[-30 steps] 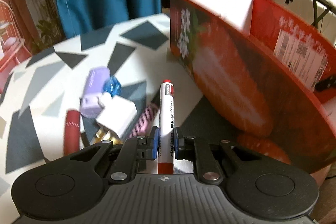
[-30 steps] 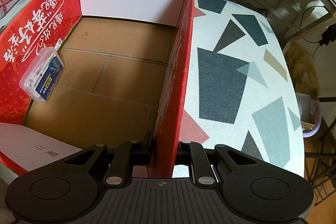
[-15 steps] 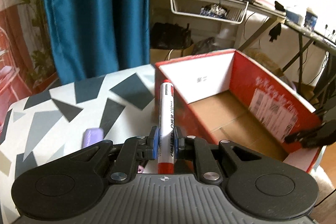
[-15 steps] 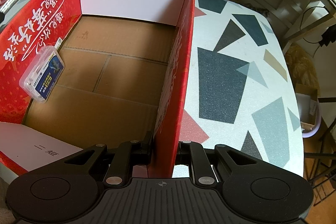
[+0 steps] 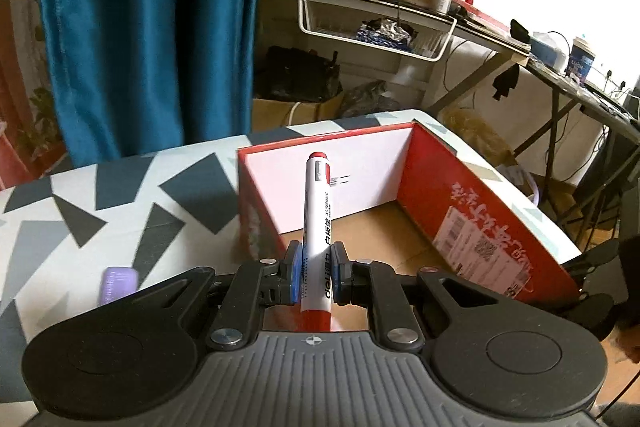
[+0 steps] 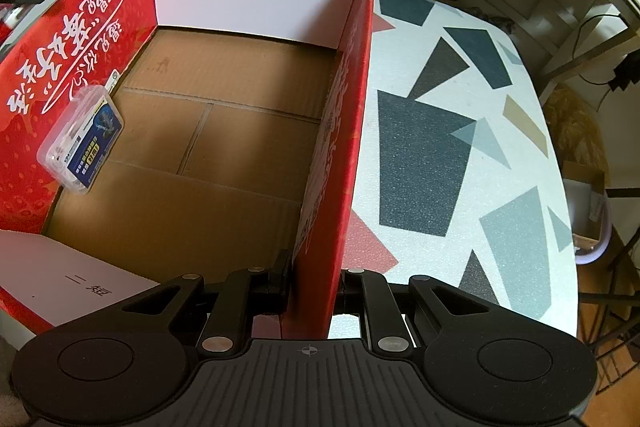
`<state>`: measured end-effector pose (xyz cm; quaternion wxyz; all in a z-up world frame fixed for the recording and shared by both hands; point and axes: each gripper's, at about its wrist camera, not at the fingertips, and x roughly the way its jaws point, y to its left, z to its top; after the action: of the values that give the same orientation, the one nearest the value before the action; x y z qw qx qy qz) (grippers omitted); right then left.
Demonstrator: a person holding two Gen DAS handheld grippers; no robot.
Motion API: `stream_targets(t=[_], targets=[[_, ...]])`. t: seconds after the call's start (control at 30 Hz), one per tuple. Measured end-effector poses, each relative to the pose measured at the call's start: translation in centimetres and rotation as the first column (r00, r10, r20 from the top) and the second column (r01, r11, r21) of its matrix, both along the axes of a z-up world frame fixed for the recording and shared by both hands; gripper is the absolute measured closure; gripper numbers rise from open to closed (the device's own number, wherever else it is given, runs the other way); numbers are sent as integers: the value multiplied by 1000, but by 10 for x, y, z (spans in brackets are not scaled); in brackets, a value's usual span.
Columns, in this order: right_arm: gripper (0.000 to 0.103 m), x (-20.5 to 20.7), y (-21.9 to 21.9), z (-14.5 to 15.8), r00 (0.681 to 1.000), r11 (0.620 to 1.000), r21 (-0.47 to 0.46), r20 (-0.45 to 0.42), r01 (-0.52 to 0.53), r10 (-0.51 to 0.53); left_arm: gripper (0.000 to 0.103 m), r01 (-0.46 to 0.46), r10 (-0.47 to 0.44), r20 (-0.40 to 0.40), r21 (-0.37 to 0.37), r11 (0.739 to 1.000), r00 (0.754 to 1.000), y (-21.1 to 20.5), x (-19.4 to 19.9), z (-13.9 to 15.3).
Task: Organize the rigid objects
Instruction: 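Lift the white marker and drop it into the red box, then move the left tool back to the pink-checkered black marker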
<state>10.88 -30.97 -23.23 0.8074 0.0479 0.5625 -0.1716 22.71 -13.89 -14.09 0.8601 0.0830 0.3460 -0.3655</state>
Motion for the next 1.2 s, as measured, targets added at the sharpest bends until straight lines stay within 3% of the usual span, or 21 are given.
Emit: stream_targets(t=[0.57, 0.8, 0.9, 0.97, 1.03, 1.2], targets=[[89, 0, 0, 0, 1000, 1000, 0, 0, 0, 0, 87, 26, -24, -110, 17, 1000, 994, -21, 19, -23], [89, 1, 0, 0, 1000, 1000, 0, -6, -4, 4, 86, 69, -67, -84, 21, 997, 994, -13, 16, -15], [89, 1, 0, 0, 1000, 1000, 0, -7, -5, 5, 80, 92, -90, -60, 29, 995, 994, -4, 15, -8], [89, 1, 0, 0, 1000, 1000, 1, -7, -5, 5, 67, 110, -109, -33, 33, 993, 994, 5, 12, -3], [89, 1, 0, 1, 1000, 1000, 2, -7, -6, 6, 62, 126, -126, -16, 39, 991, 992, 16, 10, 0], [89, 1, 0, 0, 1000, 1000, 3, -9, -8, 8, 57, 119, -120, 0, 71, 990, 993, 45, 9, 1]])
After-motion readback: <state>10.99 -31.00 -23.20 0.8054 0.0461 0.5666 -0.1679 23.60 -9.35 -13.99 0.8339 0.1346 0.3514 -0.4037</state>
